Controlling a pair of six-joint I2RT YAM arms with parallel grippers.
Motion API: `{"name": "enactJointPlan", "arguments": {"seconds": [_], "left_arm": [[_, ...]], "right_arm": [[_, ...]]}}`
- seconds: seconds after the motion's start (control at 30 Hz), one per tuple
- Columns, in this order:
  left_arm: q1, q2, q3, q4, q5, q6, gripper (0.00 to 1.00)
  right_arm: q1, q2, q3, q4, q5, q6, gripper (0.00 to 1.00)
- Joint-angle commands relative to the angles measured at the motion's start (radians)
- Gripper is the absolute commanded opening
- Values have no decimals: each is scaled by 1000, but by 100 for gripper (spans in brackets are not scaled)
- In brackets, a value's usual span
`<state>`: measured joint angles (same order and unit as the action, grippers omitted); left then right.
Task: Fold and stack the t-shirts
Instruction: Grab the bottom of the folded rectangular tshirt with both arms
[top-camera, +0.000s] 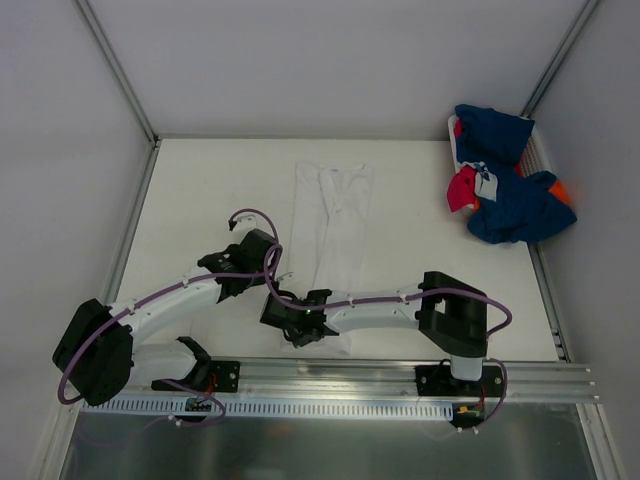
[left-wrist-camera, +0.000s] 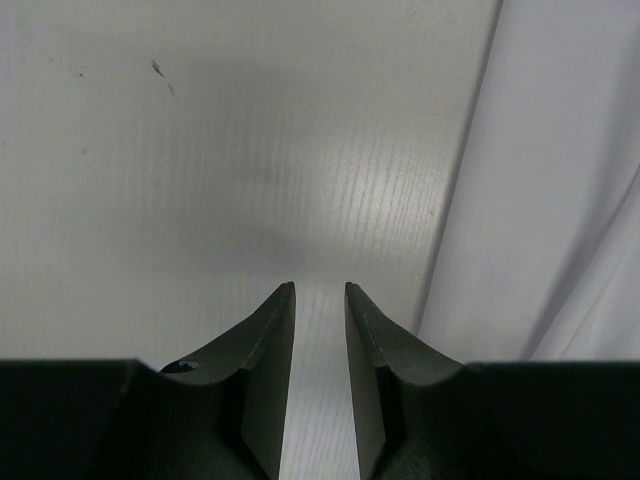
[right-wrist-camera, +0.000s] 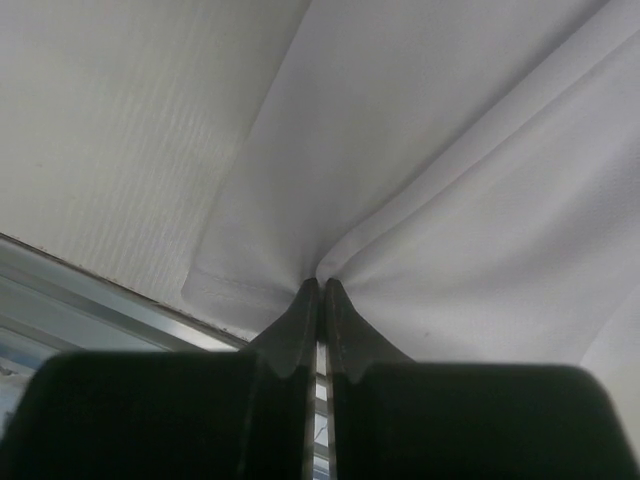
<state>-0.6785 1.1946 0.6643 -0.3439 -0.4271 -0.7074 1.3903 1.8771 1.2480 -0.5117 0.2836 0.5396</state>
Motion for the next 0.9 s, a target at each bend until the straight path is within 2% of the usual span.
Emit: {"name": "enactJointPlan", "arguments": {"seconds": [0.0, 0.63, 0.7, 0.73, 0.83, 0.87], "left_arm": [[4, -7, 11, 26, 19, 3, 27], [5, 68, 15, 26, 36, -9, 26], [5, 80, 14, 28, 37, -10, 26], [5, 85, 15, 29, 36, -10, 26], [5, 89, 18, 28, 39, -6, 26], [5, 86, 21, 28, 40, -4, 27]], "right_arm": [[53, -13, 60, -40, 8, -49, 1], [118, 60, 125, -34, -46, -24, 1], [121, 74, 114, -27, -53, -18, 24], [127, 73, 111, -24, -52, -18, 47], [142, 39, 113, -22, -9, -36, 70], [147, 24, 117, -25, 26, -50, 71]]}}
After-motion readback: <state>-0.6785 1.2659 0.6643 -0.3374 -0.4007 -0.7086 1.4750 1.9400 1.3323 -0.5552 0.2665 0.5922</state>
